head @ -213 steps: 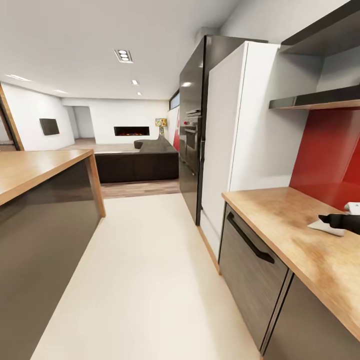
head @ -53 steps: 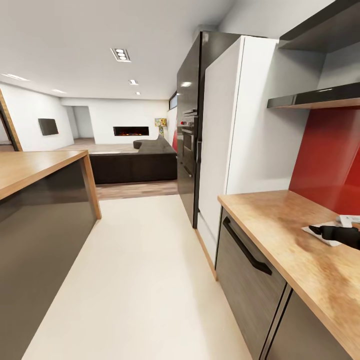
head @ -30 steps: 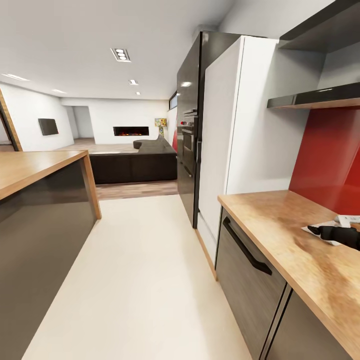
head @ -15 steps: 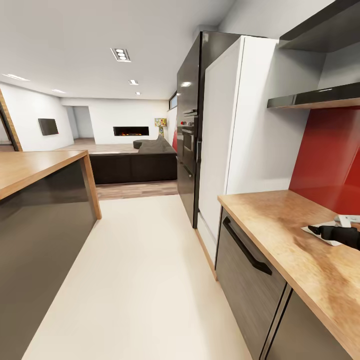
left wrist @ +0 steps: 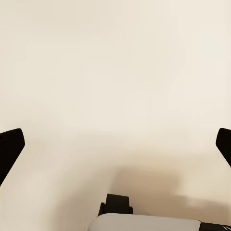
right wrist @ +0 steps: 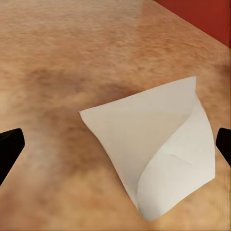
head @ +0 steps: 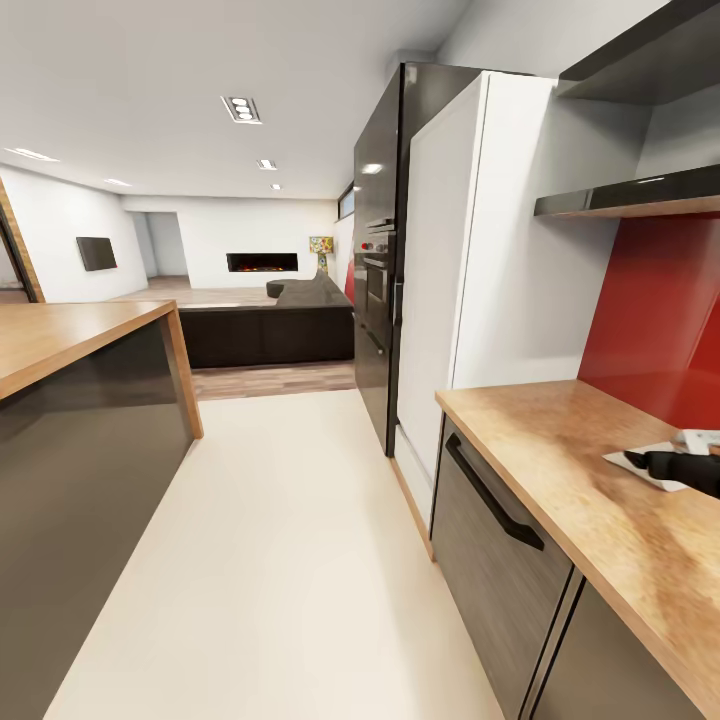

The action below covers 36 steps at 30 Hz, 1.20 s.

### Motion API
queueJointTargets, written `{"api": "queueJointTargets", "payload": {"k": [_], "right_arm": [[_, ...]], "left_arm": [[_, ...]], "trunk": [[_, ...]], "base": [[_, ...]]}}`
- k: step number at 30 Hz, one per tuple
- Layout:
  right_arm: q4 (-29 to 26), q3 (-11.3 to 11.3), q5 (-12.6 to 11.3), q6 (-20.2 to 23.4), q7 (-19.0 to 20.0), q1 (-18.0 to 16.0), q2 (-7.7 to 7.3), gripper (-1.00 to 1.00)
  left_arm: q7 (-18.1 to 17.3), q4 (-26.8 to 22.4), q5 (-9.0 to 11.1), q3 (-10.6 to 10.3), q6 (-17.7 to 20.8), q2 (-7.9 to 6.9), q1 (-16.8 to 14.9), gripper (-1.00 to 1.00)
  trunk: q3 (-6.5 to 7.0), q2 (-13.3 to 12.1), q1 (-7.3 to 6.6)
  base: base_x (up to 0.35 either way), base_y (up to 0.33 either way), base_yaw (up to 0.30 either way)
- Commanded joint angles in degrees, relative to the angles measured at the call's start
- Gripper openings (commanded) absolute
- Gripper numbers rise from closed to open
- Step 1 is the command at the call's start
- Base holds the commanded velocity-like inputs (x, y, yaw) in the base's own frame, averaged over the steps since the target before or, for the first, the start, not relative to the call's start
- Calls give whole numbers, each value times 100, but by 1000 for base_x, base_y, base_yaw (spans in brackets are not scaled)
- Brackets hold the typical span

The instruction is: Set up a coffee station on the kitchen countertop: keep the coffee maker on the countertop, move the bottle of coffee from the kitchen shelf to the counter next to the coffee maker, place a paper coffee filter on top of the coffee maker, put the saucer next to the coffee maker with the coffee cup on the saucer, and place the electric kettle next to the coffee maker.

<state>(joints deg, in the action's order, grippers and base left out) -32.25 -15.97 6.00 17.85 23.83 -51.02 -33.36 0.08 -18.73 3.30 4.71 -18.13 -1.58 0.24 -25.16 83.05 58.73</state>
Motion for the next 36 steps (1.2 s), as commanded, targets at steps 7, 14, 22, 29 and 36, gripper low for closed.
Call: {"api": "queueJointTargets", "payload": {"k": [7,14,22,29,36], "right_arm": [[-2,-25,66,25,-49,-4,5,100],[5,-21,61,25,-48,-4,12,100],[3,-20,60,25,-45,-4,14,100],[8,-20,60,25,-42,-4,14,100],[13,-15,52,40,-16,-4,25,100]], "left_arm": [[1,-8,36,-5,-6,0,2,100],[1,-8,36,-5,-6,0,2,100],[1,-8,35,-5,-6,0,2,100],[1,-8,33,-5,-6,0,2,100],[1,-8,32,-5,-6,0,2,100]], "trunk": [[-5,3,0],[-5,3,0],[-5,3,0],[-5,3,0],[-5,3,0]], "base": [[0,0,0],[47,0,0],[52,0,0],[5,0,0],[0,0,0]]}}
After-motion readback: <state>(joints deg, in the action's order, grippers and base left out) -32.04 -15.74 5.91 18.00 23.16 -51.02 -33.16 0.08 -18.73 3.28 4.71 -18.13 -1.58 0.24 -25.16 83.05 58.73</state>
